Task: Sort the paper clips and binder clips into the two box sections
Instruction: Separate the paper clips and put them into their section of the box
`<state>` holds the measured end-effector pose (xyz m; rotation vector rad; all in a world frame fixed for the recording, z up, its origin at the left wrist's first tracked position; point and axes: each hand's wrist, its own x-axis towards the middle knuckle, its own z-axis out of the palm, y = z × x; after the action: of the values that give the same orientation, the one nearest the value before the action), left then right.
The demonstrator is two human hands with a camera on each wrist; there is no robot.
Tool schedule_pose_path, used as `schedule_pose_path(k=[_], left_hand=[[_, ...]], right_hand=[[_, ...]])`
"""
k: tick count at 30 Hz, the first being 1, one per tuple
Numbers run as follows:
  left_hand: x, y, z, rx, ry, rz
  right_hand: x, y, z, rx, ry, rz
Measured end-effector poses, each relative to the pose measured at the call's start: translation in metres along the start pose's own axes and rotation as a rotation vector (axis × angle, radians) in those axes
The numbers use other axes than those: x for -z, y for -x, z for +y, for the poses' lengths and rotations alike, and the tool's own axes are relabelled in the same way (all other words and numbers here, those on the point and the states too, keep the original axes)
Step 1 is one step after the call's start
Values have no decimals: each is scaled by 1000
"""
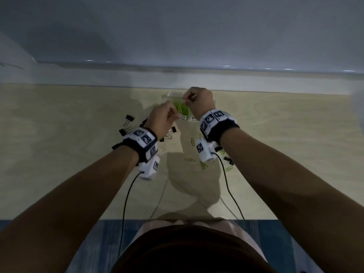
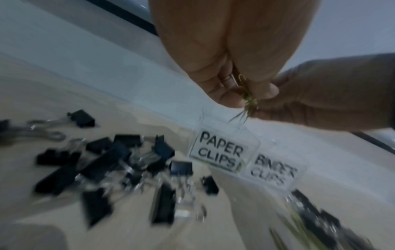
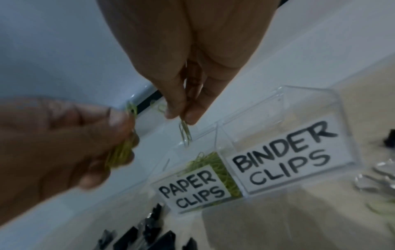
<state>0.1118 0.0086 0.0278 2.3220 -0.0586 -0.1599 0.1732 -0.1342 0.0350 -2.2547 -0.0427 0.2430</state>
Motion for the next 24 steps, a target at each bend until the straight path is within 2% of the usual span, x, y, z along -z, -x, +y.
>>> schedule_pose_path(k=[3,5,9,12,15,17,20,24], left_hand=[[9,-28,8,31,52,131],[7,-44,11,47,22,135],[-9,-62,16,71,-249,-75],[-21,-62,15,80,-395,-156],[-33,-49,16,-11,-459,-9],[-48,-35,25,-143,-395,51],[-82,-11,43,-249,-278,-80],[-122,3,46,-147,-246,-234]], right_hand=[[4,-4,1,-1,41,-55],[16,6,13,10,35,-6],[49,36,58,-19,47,108],[67,47,93,-35,202,109],[69,47,111,-51,349,-7],[62,45,112,-6,441,-116],[52,44,111,66,547,-258],[48,48,110,84,555,-283]])
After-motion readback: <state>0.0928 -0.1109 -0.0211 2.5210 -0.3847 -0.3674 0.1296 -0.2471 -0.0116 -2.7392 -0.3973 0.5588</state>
